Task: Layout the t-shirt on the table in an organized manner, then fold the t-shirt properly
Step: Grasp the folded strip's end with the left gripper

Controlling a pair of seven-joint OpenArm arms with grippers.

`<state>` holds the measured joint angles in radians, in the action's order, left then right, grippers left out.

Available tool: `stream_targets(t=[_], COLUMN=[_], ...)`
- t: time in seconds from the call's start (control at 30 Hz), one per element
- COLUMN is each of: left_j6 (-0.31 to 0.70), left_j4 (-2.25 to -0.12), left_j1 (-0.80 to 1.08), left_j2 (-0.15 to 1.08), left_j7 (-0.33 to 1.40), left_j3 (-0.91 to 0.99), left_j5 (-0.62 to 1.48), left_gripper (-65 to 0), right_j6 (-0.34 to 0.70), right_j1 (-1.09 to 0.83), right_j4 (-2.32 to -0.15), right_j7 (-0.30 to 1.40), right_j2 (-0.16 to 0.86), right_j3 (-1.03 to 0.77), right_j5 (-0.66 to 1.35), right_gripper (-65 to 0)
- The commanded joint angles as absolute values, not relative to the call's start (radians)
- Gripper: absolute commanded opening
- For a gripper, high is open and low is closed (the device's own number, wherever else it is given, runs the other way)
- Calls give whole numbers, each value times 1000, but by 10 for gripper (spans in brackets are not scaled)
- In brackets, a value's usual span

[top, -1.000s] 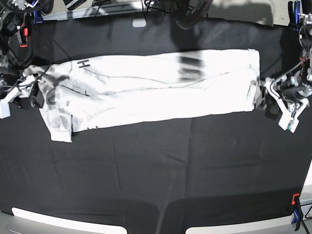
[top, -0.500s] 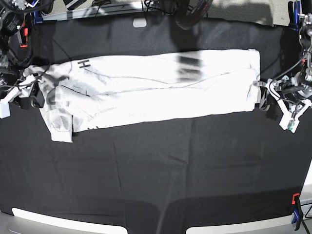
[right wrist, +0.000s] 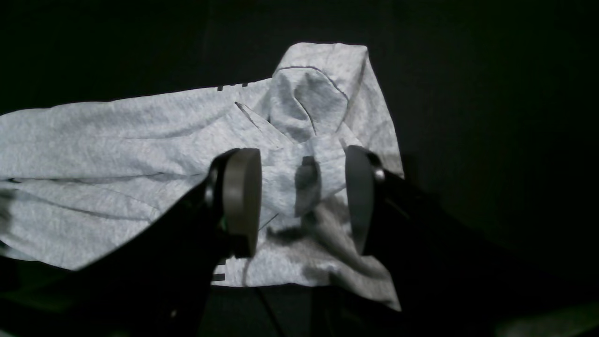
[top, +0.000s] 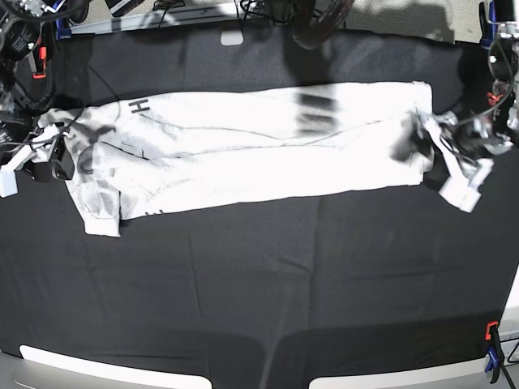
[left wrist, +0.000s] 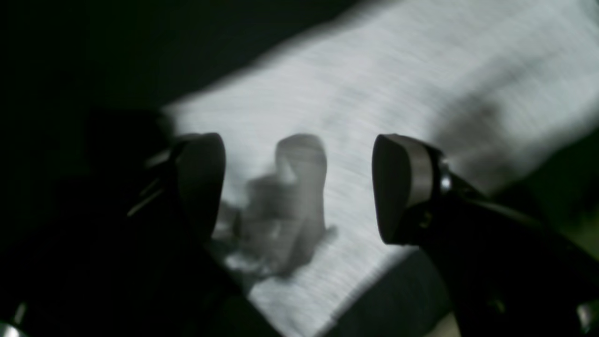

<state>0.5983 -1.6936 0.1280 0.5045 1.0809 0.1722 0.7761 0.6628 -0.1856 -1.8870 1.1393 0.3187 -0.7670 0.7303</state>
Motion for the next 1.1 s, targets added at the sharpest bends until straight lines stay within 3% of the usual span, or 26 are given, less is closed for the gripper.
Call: stream_targets(t=[0.0,0.17,0.77,1.07], left_j6=[602,657,680,698], left_j4=[-1709,-1709,-1708,-1703], left_j1=[119,119,119,88], left_j2=[520,521,494,493], left_j7=[1082,1160,1148,1105], left_j3=[181,181,178,52], left_j5=[787,786,760,653], left_gripper=[-203,-203,-204,-203], right_j6=[673,673,673,673], right_j1=[-178,-178,-178,-178], right_j4=[-1903,-1903,-1903,-1903], right_j7=[1123,1123,1122,1123], right_j2=[338,338,338,338], right_j3=[-772,-772,-772,-772], right_j5=[744,744,744,744], right_gripper=[-366,-366,-366,-366])
